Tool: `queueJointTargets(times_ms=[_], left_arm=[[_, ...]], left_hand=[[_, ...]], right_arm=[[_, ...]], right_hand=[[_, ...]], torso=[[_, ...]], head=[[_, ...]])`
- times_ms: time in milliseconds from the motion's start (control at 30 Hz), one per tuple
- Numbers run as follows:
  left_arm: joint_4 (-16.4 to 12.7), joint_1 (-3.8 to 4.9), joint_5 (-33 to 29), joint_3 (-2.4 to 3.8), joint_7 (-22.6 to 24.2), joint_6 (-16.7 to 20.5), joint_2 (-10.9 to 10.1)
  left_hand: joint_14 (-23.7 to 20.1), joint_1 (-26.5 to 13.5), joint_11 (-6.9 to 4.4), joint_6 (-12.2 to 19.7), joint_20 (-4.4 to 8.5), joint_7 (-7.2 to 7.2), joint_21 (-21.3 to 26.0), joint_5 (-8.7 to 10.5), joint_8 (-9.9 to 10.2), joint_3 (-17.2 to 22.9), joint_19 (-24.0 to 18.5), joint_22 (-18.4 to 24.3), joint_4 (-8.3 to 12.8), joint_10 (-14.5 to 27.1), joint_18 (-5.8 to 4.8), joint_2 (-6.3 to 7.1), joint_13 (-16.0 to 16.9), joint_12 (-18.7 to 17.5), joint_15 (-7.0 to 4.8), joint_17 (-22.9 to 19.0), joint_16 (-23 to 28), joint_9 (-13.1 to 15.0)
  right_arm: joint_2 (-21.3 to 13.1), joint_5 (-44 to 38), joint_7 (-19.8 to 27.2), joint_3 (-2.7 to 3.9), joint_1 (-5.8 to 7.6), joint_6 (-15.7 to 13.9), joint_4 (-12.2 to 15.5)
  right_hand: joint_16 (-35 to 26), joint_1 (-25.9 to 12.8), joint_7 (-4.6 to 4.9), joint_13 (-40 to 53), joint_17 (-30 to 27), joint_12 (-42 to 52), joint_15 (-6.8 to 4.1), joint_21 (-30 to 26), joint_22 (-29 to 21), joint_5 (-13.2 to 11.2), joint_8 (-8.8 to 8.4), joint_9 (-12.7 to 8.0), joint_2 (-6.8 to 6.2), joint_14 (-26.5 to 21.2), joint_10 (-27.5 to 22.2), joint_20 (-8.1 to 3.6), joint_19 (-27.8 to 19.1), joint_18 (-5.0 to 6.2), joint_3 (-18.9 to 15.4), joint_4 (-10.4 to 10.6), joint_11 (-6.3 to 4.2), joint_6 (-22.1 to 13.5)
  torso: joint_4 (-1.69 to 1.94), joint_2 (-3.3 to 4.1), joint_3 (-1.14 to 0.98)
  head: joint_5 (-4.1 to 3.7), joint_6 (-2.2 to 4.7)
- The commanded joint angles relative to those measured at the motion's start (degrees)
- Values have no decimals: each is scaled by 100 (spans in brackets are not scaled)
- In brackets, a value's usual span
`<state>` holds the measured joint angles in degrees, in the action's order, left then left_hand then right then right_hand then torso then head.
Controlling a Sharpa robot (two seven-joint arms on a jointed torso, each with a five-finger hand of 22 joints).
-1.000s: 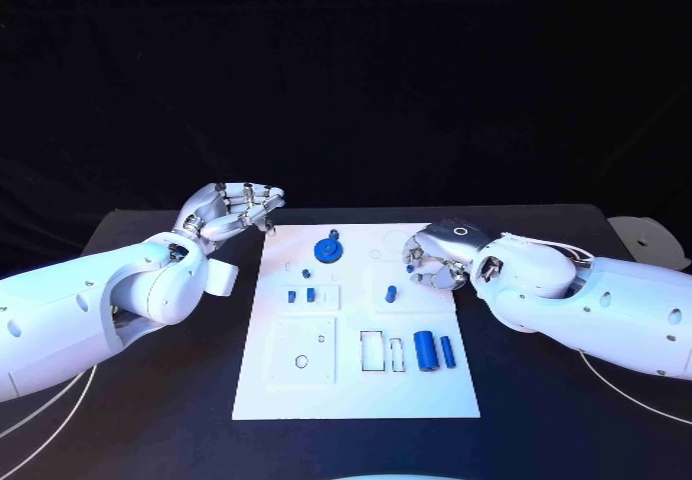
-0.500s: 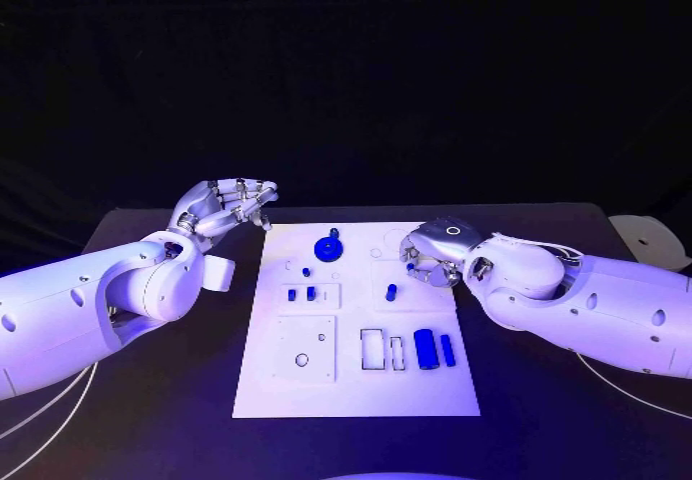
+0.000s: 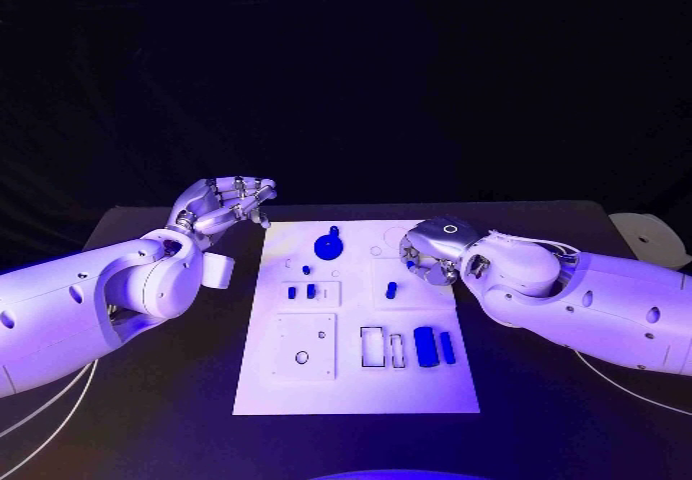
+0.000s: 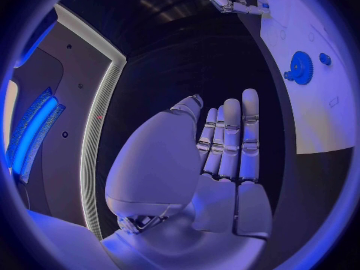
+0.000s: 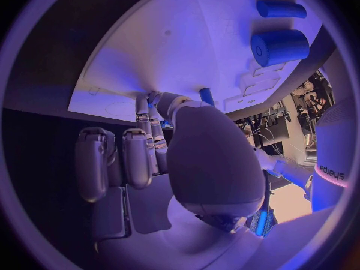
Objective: Assemble the parts on the task board
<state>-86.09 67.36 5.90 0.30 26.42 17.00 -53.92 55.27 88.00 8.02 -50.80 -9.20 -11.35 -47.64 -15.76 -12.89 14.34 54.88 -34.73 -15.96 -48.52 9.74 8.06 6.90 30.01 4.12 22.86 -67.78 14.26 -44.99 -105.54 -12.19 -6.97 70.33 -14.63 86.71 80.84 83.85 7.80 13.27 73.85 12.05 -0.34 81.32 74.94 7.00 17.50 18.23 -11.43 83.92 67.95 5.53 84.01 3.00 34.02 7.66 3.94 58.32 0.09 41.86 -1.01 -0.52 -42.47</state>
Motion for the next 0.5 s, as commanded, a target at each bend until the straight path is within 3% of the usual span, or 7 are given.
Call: queueJointTargets(times_ms=[33, 233, 500], left_arm=[[-8, 2, -48, 4, -19, 10, 2], [-8, 2, -48, 4, -55, -4, -1], [-1, 2, -48, 4, -91, -27, -5]], left_hand=[[-11, 49, 8, 22, 16, -13, 38, -16, -14, 38, 31, 9, -4, 46, 81, 31, -9, 40, -19, -10, 33, -10], [-43, 41, 25, 42, 7, -28, 58, -16, -16, 90, 16, 18, -5, 110, 76, 68, -20, 39, -3, -29, 50, -17], [-75, 30, 38, 51, -3, -39, 79, -18, -26, 133, -2, 27, -5, 161, 74, 90, -28, 42, 9, -46, 66, -19]], right_arm=[[2, -93, -163, -30, -40, 400, -45], [2, -106, -220, -32, -43, 347, -40], [-64, -146, -288, -30, -45, -293, 76]], right_hand=[[26, -14, 7, -1, -9, 8, -42, 30, 1155, 11, 30, 9, 45, 264, 64, -33, 249, -117, 11, -55, -30, 33], [20, -69, 2, -9, -21, -15, -43, 72, 1177, -2, 42, 27, 54, 262, 85, -35, 265, -126, 44, -115, -33, 55], [0, -167, 2, -18, -61, -49, -47, 190, 1231, 14, 54, 54, 78, 260, 125, -39, 314, -151, 99, -195, -35, 70]], torso=[[0, -2, 0], [2, -4, 3], [2, -4, 4]], head=[[-12, -2], [-25, -5], [-38, 0]])
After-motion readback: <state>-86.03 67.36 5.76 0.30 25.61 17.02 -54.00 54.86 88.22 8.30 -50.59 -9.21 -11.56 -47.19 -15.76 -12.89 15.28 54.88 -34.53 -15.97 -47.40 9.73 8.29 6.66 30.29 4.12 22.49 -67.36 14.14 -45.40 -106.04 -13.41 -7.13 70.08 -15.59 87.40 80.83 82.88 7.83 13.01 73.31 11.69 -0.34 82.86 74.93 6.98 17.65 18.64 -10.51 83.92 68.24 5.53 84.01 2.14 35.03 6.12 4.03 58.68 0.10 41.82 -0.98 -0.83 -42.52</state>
